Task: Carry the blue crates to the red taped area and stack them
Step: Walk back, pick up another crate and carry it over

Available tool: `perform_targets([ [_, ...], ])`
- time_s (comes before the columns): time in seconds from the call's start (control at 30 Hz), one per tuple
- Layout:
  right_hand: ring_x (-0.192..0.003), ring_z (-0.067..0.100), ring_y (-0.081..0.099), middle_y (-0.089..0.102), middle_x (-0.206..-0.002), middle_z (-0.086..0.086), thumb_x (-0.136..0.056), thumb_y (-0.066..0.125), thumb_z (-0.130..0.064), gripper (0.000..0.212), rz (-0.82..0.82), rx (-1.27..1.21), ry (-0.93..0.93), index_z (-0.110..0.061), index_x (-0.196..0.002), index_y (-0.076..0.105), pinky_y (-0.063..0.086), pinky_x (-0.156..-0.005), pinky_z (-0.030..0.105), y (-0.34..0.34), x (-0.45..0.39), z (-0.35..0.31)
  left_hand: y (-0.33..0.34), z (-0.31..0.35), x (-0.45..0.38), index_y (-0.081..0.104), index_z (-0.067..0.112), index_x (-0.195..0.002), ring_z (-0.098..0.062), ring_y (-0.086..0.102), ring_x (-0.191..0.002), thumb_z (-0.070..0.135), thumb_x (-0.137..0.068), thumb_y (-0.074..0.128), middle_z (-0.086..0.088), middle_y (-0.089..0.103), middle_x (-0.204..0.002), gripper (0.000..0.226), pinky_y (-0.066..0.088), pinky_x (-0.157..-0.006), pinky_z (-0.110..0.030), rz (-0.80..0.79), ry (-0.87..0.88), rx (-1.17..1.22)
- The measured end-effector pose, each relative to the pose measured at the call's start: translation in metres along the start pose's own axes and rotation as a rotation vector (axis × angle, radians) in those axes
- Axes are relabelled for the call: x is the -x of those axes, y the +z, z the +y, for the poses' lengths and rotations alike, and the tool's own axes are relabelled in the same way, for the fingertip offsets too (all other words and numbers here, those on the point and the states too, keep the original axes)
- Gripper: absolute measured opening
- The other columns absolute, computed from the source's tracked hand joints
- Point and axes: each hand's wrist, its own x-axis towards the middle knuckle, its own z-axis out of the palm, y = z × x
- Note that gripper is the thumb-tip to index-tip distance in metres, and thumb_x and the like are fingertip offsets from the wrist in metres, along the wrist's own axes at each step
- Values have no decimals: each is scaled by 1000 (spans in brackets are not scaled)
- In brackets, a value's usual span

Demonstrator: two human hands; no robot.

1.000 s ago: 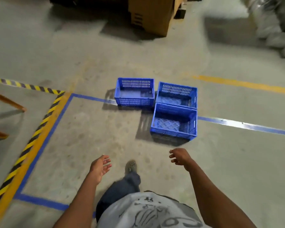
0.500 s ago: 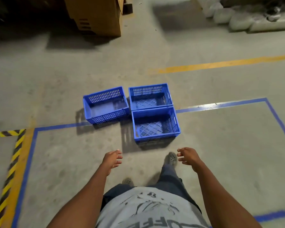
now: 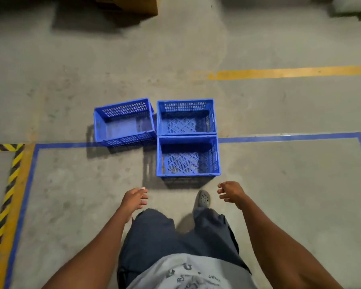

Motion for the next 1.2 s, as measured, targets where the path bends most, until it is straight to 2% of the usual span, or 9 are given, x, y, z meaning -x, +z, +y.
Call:
perform_targets([
  [0.23, -63, 20, 57, 64, -87, 12, -98, 54, -19, 18, -11, 24, 49, -5, -102, 64, 42, -56, 26, -9, -87, -64, 8, 72, -99, 66, 7, -108, -20, 60, -68, 28, -102, 52, -10, 65, -90, 26, 47, -65, -28, -2, 10, 16],
  [0.37, -58, 19, 55, 64, -86, 14, -97, 57, -19, 17, 14, -25, -23, -6, -103, 65, 43, -53, 24, 1, -173, -93, 23, 90, -182, 66, 7, -107, -19, 57, -66, 26, -102, 51, -8, 63, -84, 24, 46, -64, -26, -25, 20, -8],
  [0.63, -54, 19, 55, 63, -75, 10, -98, 52, -16, 17, 69, -1, 29, -9, -88, 63, 44, -54, 24, 22, -403, -81, 90, 37, -390, 68, 11, -102, -19, 57, -64, 27, -101, 53, -8, 65, -85, 22, 46, -64, -27, -29, -30, -128],
  [0.77, -64, 24, 58, 66, -82, 13, -93, 58, -20, 17, 134, 51, -5, -7, -97, 67, 53, -64, 34, 20, -509, -47, 128, 7, -488, 67, 10, -100, -19, 55, -65, 22, -101, 53, -12, 64, -90, 19, 45, -63, -26, 29, -39, -165],
  [0.87, -81, 29, 65, 69, -96, 14, -88, 64, -28, 29, 268, 164, -32, -12, -112, 64, 56, -85, 41, 18, -568, -21, 149, -13, -557, 66, 9, -110, -27, 63, -86, 21, -97, 60, -14, 67, -103, 19, 45, -75, -31, 172, 14, -287],
  [0.97, -100, 34, 66, 63, -120, 19, -87, 65, -24, 50, 369, 216, -62, -6, -132, 53, 50, -86, 36, 22, -606, -4, 164, -31, -609, 55, 9, -130, -37, 51, -124, 33, -88, 71, -17, 55, -133, 50, 39, -101, -38, 373, 53, -434],
  [1.03, -110, 37, 63, 61, -125, 22, -87, 65, -24, 50, 379, 237, -57, -4, -132, 54, 48, -90, 38, 26, -628, 7, 175, -34, -627, 46, 7, -135, -38, 46, -128, 37, -85, 75, -18, 47, -140, 65, 37, -105, -41, 417, 18, -401],
  [1.13, -100, 38, 66, 68, -109, 22, -87, 65, -28, 37, 363, 213, -56, -4, -115, 63, 52, -88, 42, 34, -650, 19, 183, -43, -650, 49, 2, -129, -28, 60, -109, 35, -84, 77, -15, 59, -121, 62, 46, -96, -40, 420, 5, -282],
  [1.2, -89, 37, 68, 71, -101, 20, -86, 66, -33, 36, 379, 156, -54, -5, -108, 65, 55, -84, 43, 37, -661, 22, 177, -48, -664, 58, 4, -114, -26, 68, -79, 37, -85, 74, -17, 67, -99, 46, 55, -74, -35, 438, -17, -229],
])
